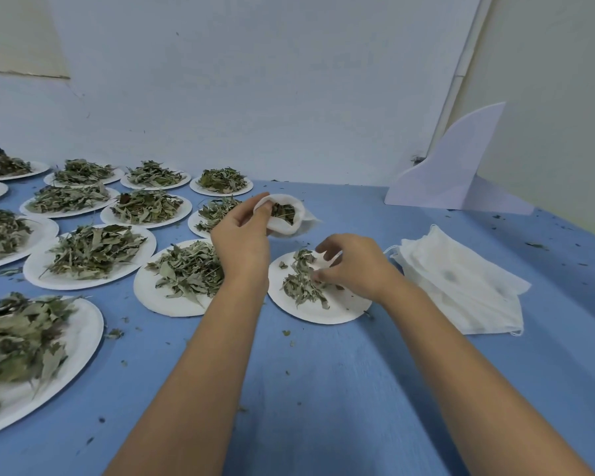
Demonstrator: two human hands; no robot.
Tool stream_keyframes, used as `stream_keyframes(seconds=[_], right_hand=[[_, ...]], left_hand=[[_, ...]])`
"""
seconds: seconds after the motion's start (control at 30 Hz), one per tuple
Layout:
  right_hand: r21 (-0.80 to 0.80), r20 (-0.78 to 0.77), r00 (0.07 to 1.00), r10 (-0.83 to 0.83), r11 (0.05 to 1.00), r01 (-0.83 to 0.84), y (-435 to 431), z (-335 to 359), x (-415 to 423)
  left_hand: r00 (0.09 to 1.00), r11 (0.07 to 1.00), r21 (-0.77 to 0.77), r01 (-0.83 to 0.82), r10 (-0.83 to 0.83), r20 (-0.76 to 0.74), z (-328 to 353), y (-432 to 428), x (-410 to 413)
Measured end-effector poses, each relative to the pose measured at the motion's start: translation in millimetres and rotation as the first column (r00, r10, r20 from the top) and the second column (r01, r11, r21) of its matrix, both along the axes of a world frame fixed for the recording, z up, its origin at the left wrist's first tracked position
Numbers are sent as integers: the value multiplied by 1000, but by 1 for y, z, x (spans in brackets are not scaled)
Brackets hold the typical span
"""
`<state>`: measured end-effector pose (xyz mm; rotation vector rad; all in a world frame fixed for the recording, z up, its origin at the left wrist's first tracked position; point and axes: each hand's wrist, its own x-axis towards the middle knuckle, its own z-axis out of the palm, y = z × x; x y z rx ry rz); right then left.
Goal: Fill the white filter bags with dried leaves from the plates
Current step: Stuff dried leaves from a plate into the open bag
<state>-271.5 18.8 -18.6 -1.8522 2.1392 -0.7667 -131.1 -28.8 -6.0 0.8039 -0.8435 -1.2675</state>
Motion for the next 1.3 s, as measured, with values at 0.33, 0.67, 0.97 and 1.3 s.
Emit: stream_keyframes(seconds=[0.33, 0.67, 0.97, 1.3], right_hand=[[136, -329, 942, -68, 984, 119, 11, 8, -31], [-131, -155, 930, -333, 940, 315, 10, -12, -41], [-201, 203, 912, -358, 896, 396, 11, -10, -38], [-205, 664, 743, -83, 936, 287, 18, 0, -38]], left_hand=[[1000, 1000, 7, -8, 8, 8, -1, -1, 0], [1000, 1000, 0, 4, -4, -1, -1, 1, -2], [1000, 1000, 15, -1, 1, -9, -2, 0, -3], [988, 998, -43, -51, 56, 143, -5, -2, -15]])
